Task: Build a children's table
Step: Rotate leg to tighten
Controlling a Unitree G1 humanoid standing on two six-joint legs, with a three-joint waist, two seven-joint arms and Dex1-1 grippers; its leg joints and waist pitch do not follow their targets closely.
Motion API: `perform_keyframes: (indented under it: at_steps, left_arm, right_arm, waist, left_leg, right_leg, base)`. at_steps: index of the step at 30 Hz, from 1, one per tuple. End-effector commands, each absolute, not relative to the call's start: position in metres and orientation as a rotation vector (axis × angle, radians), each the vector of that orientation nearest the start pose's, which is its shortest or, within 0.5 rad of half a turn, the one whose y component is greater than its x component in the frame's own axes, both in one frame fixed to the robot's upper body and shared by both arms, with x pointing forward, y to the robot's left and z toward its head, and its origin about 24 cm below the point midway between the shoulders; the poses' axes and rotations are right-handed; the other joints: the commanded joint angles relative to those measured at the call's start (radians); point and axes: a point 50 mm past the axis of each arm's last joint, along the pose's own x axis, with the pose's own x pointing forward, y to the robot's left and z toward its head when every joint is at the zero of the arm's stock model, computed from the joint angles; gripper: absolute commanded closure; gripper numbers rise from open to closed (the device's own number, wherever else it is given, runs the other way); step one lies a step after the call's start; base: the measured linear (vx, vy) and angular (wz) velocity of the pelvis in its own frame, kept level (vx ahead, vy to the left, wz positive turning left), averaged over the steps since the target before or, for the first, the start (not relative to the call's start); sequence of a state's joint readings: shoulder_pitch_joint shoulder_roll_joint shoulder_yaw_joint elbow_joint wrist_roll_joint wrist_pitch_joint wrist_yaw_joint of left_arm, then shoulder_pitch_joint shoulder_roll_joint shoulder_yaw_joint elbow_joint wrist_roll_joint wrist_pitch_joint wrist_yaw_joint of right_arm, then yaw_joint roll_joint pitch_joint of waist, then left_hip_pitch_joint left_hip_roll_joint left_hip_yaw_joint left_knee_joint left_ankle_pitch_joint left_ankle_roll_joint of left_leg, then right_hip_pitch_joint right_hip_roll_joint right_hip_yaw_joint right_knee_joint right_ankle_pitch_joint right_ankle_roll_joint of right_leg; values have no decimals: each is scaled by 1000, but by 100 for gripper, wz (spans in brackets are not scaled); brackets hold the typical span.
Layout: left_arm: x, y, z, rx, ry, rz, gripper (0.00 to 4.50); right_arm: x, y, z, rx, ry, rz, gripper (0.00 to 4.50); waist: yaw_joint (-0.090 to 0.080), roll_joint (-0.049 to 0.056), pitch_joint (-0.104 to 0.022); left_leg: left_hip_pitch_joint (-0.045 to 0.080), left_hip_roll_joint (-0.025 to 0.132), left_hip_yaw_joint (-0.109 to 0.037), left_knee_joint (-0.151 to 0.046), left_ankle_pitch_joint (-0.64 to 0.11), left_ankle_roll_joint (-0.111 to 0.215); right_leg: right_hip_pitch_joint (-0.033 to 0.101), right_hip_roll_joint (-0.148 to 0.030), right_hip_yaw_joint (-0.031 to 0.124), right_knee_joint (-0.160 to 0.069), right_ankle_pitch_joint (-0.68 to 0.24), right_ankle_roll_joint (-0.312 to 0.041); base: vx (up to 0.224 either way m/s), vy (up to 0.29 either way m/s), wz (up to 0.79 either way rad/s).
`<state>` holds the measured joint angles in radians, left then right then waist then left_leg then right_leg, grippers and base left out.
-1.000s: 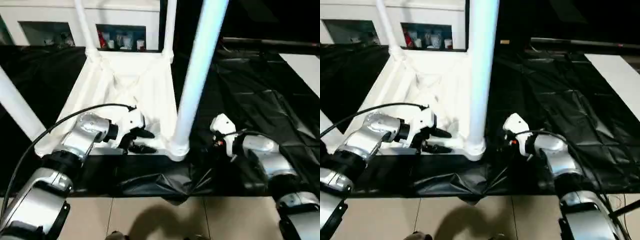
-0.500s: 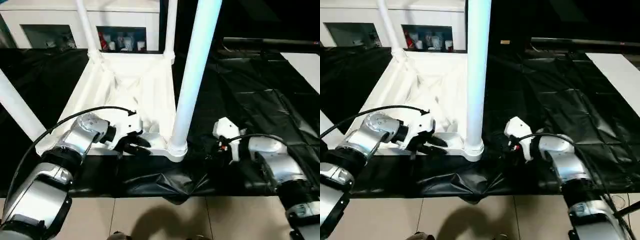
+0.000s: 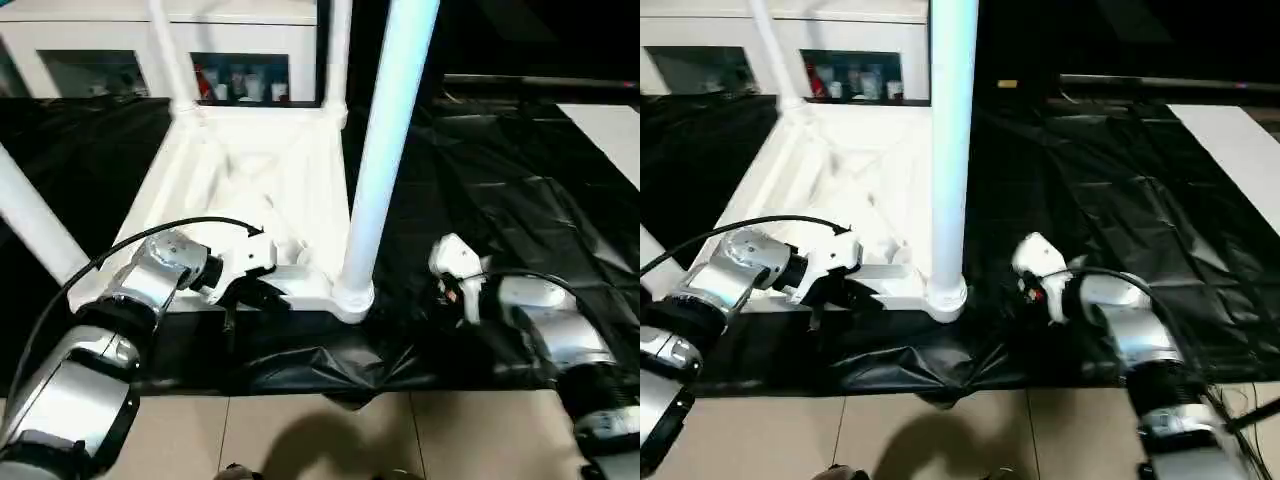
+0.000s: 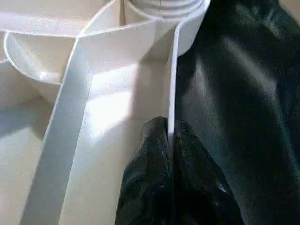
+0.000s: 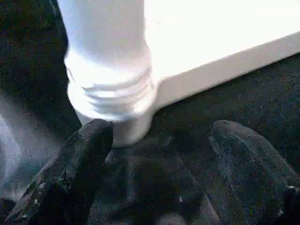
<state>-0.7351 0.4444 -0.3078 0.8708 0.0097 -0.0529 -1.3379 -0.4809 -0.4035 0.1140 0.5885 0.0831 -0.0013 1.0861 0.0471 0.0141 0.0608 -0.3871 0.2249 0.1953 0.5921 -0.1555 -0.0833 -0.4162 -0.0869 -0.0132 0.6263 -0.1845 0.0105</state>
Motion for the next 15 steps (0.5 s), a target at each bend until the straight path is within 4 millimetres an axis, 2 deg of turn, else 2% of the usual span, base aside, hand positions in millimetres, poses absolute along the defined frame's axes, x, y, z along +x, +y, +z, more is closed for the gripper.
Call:
perform_keyframes:
  at_steps: [1,3,4,5,6,7,10,11,14,15]
  left_arm:
    - [324,161,54,322,468,-1374,448]
    - [317,152,42,308,479,-1383,448]
    - [311,140,29,315,487,-1372,450]
    - [308,135,23,325,492,-1363,450]
    - [308,135,23,325,492,-1363,450]
    - [307,130,19,333,496,-1358,450]
    - [306,124,14,360,509,-1340,450]
    - [306,124,14,374,519,-1330,450]
    - [306,124,15,415,533,-1331,450]
    - [306,125,16,420,534,-1332,450]
  right_arm:
    - [310,-174,56,-244,258,1099,71]
    - [307,-173,57,-226,253,1122,71]
    - [305,-174,58,-206,249,1131,53]
    - [305,-174,58,-196,248,1132,43]
    - [305,-174,58,-196,248,1132,36]
    - [304,-175,59,-194,247,1134,36]
    - [303,-174,58,-199,245,1139,24]
    - [304,-173,58,-210,242,1139,11]
    - [310,-167,55,-268,232,1099,11]
    - [311,-166,54,-279,229,1089,11]
  waist:
    - [7,2,-77]
    - [6,3,-78]
    - [7,-4,-77]
    - [7,-3,-77]
    - [7,-11,-76]
    - [10,-10,-75]
    - [16,-13,-74]
    - [15,-17,-73]
    - [12,-12,-73]
    - [8,-14,-74]
  left_leg:
    - [18,-5,1,-64,-284,30]
    - [18,-3,2,-63,-265,49]
    - [18,-3,4,-62,-256,65]
    - [19,-3,5,-62,-255,71]
    - [19,-3,6,-62,-252,77]
    - [21,-4,7,-63,-256,77]
    - [26,-3,6,-66,-280,66]
    - [26,-2,6,-68,-289,60]
    - [25,-2,1,-74,-310,42]
    - [25,-3,0,-77,-321,29]
  right_leg:
    - [53,-21,8,-72,-114,-282]
    - [57,-21,8,-71,-77,-284]
    - [55,-20,7,-74,-90,-278]
    - [55,-20,7,-76,-100,-273]
    - [54,-20,7,-79,-112,-268]
    - [51,-22,8,-84,-165,-256]
    - [45,-28,10,-96,-297,-203]
    - [42,-28,10,-100,-327,-186]
    - [38,-29,10,-103,-360,-165]
    - [36,-28,9,-103,-352,-164]
  base:
    - [0,0,0]
    - [0,0,0]
    - [0,0,0]
    - [0,0,0]
    - [0,0,0]
    - [0,0,0]
    - [0,0,0]
    - [0,0,0]
    - [0,0,0]
    - [0,0,0]
